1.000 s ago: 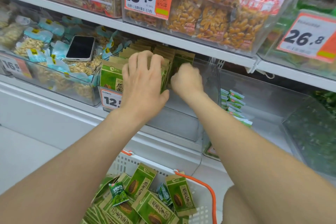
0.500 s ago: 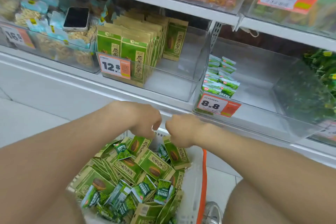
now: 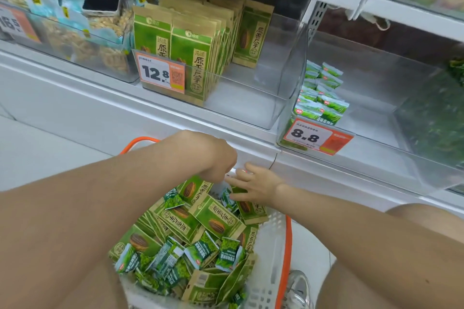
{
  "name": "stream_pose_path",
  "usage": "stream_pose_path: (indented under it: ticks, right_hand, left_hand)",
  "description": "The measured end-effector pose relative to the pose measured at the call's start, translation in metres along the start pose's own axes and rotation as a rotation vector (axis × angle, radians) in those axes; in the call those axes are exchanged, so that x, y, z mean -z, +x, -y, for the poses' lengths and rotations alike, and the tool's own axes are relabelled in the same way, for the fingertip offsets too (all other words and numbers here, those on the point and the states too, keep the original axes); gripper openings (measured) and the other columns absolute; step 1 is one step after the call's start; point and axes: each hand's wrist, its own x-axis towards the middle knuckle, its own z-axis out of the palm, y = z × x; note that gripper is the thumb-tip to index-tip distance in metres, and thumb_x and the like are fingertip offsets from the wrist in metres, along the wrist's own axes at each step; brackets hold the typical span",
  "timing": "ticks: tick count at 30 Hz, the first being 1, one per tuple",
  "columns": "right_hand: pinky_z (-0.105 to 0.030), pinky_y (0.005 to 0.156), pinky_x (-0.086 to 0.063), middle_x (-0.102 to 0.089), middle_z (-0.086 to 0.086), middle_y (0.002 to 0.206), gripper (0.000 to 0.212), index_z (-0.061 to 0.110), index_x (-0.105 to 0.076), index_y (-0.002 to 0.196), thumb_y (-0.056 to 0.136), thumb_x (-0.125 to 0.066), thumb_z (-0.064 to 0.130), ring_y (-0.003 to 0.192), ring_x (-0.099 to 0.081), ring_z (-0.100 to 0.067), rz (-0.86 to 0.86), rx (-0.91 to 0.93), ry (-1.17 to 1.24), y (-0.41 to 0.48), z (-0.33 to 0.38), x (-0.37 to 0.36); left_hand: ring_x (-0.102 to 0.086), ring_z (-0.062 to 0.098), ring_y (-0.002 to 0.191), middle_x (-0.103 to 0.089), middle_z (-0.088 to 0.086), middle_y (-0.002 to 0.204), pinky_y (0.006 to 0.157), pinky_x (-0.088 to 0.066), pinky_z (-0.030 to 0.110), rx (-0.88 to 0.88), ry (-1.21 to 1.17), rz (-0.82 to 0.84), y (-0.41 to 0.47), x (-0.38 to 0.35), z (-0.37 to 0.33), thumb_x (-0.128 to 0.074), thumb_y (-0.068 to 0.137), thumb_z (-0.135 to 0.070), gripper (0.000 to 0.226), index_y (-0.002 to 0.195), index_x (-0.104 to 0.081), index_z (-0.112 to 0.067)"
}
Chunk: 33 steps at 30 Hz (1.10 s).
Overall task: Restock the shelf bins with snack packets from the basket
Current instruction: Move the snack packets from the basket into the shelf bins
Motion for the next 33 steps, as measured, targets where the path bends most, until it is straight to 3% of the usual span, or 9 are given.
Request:
stream_pose_path:
  ticks: [4,8,12,17,21,25,27,29,33]
  right_hand:
    - [-0.050,0.119,-0.020,-0.026,-0.013,0.164,0.069,0.037,-0.031,0.154,0.097,-0.068,0.033,0.147,-0.028,-0.034,-0.078,0.039,-0.094,0.013,0.004,-0.004]
    - [-0.047,0.112,-0.031,-0.056,-0.001,0.139,0.027,0.035,-0.066,0.127,0.100,-0.061,0.033,0.131,-0.047,-0.028,-0.161,0.099,-0.088,0.014,-0.001,0.004]
    - [-0.040,0.096,-0.046,-0.047,-0.011,0.144,0.034,0.016,-0.058,0.137,0.103,-0.056,0.013,0.121,-0.054,-0.030,-0.201,0.116,0.080,0.005,-0.008,0.030]
    - [-0.047,0.075,-0.056,-0.037,-0.017,0.141,0.060,0.013,-0.041,0.142,0.090,-0.066,-0.003,0.089,-0.061,-0.036,-0.184,-0.053,0.541,-0.025,-0.039,0.073]
    - [-0.043,0.059,-0.049,-0.040,0.000,0.117,0.075,0.034,-0.038,0.137,0.077,-0.069,-0.001,0.084,-0.055,-0.027,-0.402,-0.147,0.952,-0.062,-0.073,0.094]
    - [-0.049,0.077,-0.052,-0.050,0.003,0.109,0.067,0.037,-0.043,0.132,0.075,-0.065,0.009,0.100,-0.057,-0.023,-0.709,-0.200,1.206,-0.092,-0.092,0.110]
    - [-0.049,0.083,-0.053,-0.059,0.002,0.111,0.073,0.038,-0.042,0.138,0.076,-0.063,0.007,0.104,-0.060,-0.022,-0.846,-0.245,1.286,-0.105,-0.099,0.116]
    - [-0.050,0.075,-0.055,-0.069,-0.002,0.097,0.083,0.042,-0.038,0.144,0.076,-0.062,0.002,0.087,-0.066,-0.024,-0.979,-0.385,1.432,-0.114,-0.106,0.120]
    - [-0.049,0.076,-0.058,-0.073,-0.005,0.077,0.051,0.028,-0.051,0.136,0.090,-0.065,0.013,0.071,-0.069,-0.022,-1.257,-0.816,1.757,-0.114,-0.113,0.123]
  left_hand:
    - [-0.050,0.026,0.087,-0.064,0.006,0.119,0.062,-0.037,0.029,-0.016,-0.014,-0.039,0.007,0.000,0.004,-0.051,0.105,-0.027,0.022,0.119,-0.062,-0.015]
    - [-0.042,0.026,0.085,-0.046,0.004,0.105,0.056,-0.028,0.027,0.007,-0.013,-0.023,0.006,0.000,0.010,-0.048,0.106,-0.026,0.003,0.107,-0.046,-0.027]
    - [-0.044,0.028,0.086,-0.049,0.004,0.107,0.064,-0.035,0.029,0.039,-0.022,-0.003,-0.002,0.003,0.016,-0.048,0.107,-0.025,0.005,0.108,-0.050,-0.029]
    - [-0.057,0.024,0.125,-0.055,0.000,0.143,0.101,-0.050,0.037,0.046,-0.080,-0.043,-0.019,0.016,0.032,-0.064,0.103,-0.027,0.053,0.152,-0.044,-0.023]
    - [-0.061,0.013,0.101,-0.064,-0.008,0.134,0.093,-0.052,0.036,0.069,-0.231,-0.074,-0.033,0.023,0.050,-0.087,0.084,-0.024,0.078,0.148,-0.042,-0.027]
    - [-0.074,0.011,0.097,-0.077,-0.010,0.110,0.090,-0.060,0.042,-0.026,-0.538,-0.157,-0.046,0.022,0.068,-0.100,0.057,-0.044,0.077,0.122,-0.061,-0.029]
    - [-0.076,0.022,0.101,-0.079,0.000,0.108,0.086,-0.064,0.046,-0.064,-0.756,-0.177,-0.053,0.023,0.071,-0.097,0.071,-0.032,0.062,0.124,-0.067,-0.019]
    - [-0.076,0.028,0.106,-0.079,0.008,0.112,0.088,-0.064,0.047,-0.114,-0.979,-0.171,-0.062,0.025,0.071,-0.085,0.086,-0.013,0.043,0.125,-0.066,-0.012]
    - [-0.077,0.025,0.104,-0.079,0.008,0.113,0.082,-0.065,0.035,-0.213,-1.283,-0.249,-0.076,0.033,0.061,-0.069,0.098,-0.009,0.029,0.126,-0.066,-0.010]
